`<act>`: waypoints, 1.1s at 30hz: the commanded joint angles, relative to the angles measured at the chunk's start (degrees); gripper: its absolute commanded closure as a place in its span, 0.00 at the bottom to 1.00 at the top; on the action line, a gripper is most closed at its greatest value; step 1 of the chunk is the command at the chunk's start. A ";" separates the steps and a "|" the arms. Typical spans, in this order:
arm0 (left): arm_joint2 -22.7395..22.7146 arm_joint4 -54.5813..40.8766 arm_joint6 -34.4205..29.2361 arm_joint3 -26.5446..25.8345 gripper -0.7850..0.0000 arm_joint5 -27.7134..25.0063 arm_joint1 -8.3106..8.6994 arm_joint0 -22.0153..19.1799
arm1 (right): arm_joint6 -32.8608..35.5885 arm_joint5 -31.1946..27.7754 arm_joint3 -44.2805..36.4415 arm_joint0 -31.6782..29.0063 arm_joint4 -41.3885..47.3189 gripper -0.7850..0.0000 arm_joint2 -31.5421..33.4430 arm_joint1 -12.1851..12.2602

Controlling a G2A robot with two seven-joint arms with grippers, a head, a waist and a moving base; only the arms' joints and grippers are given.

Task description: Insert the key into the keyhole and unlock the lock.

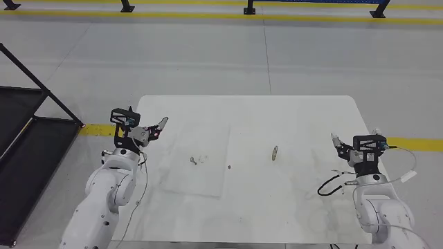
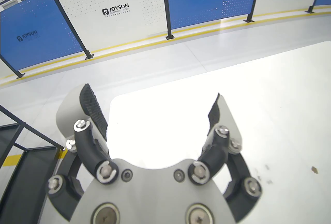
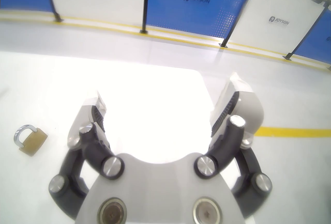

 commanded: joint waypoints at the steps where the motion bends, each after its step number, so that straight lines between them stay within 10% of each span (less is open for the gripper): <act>1: -0.42 0.40 -4.48 -2.30 0.00 -0.70 0.11 -0.56 | 0.00 0.00 0.00 0.00 0.00 0.00 0.00 0.00; 11: 0.92 -4.53 -40.49 -13.42 0.00 -6.17 0.61 -6.09 | 0.00 0.00 0.00 0.00 0.00 0.00 0.00 0.00; 22: 7.26 -12.31 -69.26 -9.56 0.00 -4.51 0.63 -16.58 | 0.00 0.00 0.00 0.00 0.00 0.00 0.00 0.00; 33: 11.46 -23.15 -79.23 -0.89 0.00 3.23 0.11 -22.75 | 0.00 0.00 0.00 0.00 0.00 0.00 0.00 0.00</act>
